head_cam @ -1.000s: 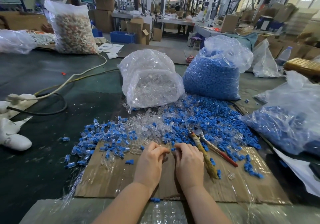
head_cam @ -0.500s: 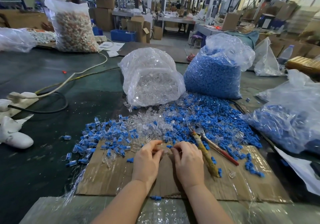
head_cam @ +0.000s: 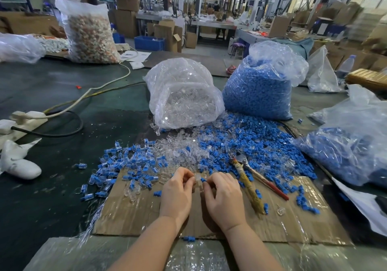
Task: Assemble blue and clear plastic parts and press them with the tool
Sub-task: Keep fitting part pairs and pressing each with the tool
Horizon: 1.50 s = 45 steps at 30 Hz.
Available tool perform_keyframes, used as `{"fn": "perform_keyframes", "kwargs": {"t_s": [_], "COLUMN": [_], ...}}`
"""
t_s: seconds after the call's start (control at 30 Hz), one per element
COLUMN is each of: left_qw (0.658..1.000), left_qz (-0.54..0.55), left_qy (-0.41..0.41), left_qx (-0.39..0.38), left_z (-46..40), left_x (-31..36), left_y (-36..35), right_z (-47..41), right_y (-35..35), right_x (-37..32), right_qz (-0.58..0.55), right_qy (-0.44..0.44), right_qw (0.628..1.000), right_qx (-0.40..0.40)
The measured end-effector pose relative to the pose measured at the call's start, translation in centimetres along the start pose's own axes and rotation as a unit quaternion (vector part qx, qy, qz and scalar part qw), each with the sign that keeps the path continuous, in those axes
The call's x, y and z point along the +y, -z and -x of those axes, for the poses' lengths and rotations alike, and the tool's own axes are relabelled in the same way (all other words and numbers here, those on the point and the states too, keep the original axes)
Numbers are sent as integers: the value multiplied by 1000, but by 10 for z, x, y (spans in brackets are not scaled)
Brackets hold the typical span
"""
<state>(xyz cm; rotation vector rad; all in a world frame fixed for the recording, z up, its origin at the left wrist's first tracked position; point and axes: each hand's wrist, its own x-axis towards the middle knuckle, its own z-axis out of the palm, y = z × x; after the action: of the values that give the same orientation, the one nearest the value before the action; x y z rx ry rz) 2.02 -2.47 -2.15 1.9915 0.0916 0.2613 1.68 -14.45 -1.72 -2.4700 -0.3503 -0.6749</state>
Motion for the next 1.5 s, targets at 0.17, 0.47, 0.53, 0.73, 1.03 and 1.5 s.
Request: {"fn": "perform_keyframes", "kwargs": {"t_s": [0.17,0.47,0.53,0.73,1.03,1.5], "left_qw": [1000,999,999,998,998,998], "left_qz": [-10,18,24,29,22,20], "left_qy": [-12,-27,-31,-36,-51,-44], "left_qx": [3,-23,-28,-43,-40,-39], "left_z": [1,3,3,4,3,1], "left_x": [0,2,3,2,1,1], "left_y": [0,3,3,5,3,4], "right_z": [0,-1,-1,0,-1,-1], "right_y": [0,0,-1,0,0,0], "right_x": [1,-2,-2,-2,-1,-3], "right_qz": [-17,17,28,45,26,26], "right_qy": [1,13,20,26,21,41], "right_qw": [1000,1000,999,999,999,999], "right_qx": [8,7,3,-8,-6,-11]}}
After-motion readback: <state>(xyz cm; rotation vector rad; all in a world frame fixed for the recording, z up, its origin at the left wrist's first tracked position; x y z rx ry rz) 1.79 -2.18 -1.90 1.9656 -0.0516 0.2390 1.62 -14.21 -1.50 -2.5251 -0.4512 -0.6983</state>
